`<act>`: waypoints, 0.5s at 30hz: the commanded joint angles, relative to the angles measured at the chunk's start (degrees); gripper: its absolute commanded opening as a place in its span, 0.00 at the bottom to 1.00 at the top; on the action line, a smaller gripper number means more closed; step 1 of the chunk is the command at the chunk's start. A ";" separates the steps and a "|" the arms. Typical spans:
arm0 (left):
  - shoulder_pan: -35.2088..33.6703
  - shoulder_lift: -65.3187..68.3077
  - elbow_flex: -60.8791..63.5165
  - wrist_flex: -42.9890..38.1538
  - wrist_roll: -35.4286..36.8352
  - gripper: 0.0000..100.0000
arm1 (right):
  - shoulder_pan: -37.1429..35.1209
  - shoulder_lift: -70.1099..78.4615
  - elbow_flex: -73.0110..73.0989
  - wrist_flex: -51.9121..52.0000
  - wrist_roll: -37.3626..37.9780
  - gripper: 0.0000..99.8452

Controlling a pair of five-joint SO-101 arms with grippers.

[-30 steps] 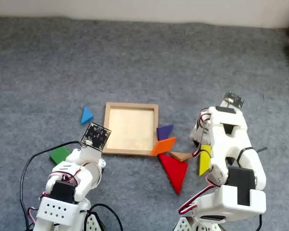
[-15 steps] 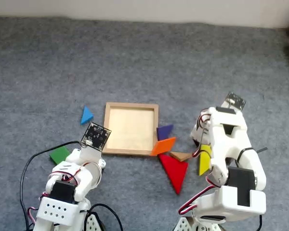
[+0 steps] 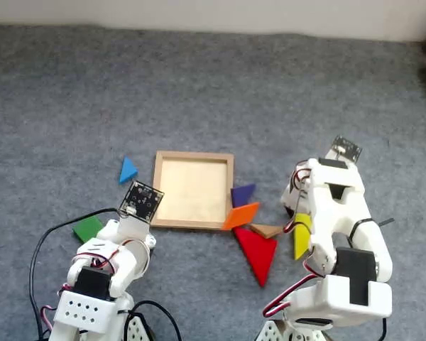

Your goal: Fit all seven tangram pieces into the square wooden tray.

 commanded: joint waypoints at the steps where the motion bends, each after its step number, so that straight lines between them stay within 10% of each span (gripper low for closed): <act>1: -0.22 -0.48 1.63 0.00 -0.44 0.01 | 0.57 -6.64 -0.13 -0.40 1.67 0.29; 15: -0.22 -0.48 1.63 0.00 -0.44 0.01 | -3.21 -13.49 -0.48 5.76 4.84 0.22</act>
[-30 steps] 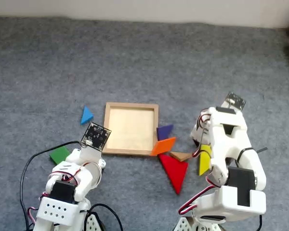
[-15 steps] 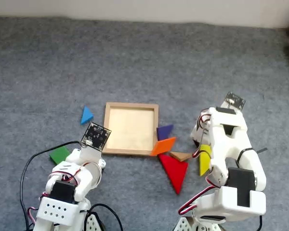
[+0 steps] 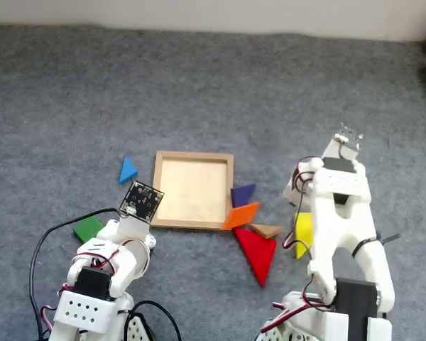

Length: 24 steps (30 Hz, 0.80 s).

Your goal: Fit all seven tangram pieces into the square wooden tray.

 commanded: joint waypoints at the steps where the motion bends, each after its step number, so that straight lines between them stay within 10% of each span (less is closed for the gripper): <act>1: -0.22 -0.48 1.63 0.00 -0.44 0.01 | -1.19 -1.71 -0.84 0.75 0.79 0.22; 8: -0.22 -0.48 1.63 0.00 -0.44 0.01 | -1.19 3.82 -0.92 0.84 -4.22 0.39; 24: -0.22 -0.48 1.63 0.00 -0.44 0.01 | 1.19 10.51 -0.92 -7.34 -4.48 0.39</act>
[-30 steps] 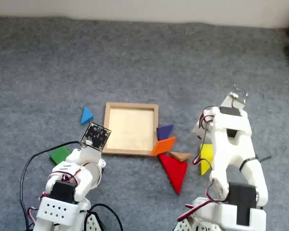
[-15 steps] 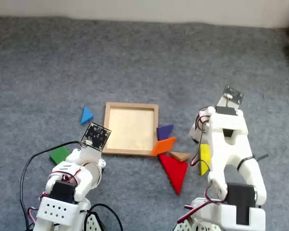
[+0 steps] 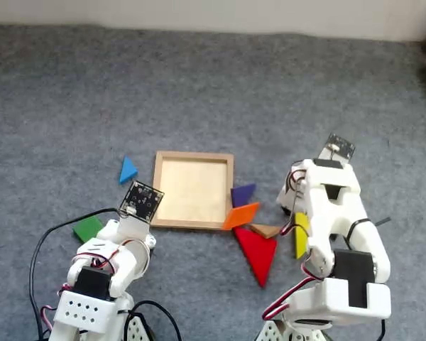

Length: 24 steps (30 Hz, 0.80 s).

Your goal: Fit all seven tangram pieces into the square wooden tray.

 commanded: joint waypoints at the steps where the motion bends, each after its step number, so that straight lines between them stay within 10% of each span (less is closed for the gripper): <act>1: -0.22 -0.48 1.63 0.00 -0.44 0.01 | 0.92 -0.66 -1.01 -1.36 -0.70 0.39; 24: -0.22 -0.48 1.63 0.00 -0.44 0.01 | 3.91 -1.10 -0.48 -1.10 -0.26 0.23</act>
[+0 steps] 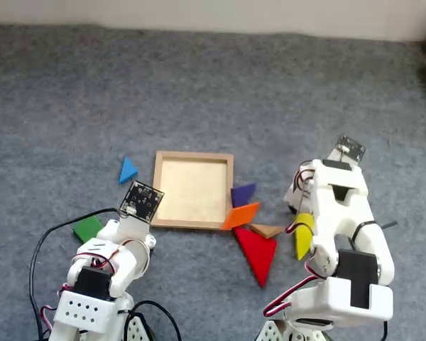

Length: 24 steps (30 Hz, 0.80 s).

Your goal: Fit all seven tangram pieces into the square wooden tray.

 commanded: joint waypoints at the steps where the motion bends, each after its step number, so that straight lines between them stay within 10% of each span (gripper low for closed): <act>1: -0.22 -0.48 1.63 0.00 -0.44 0.01 | 0.66 -1.10 -0.66 -0.48 -0.26 0.23; 24: -0.22 -0.48 1.63 0.00 -0.44 0.01 | -9.98 -1.01 -0.66 4.00 -0.79 0.39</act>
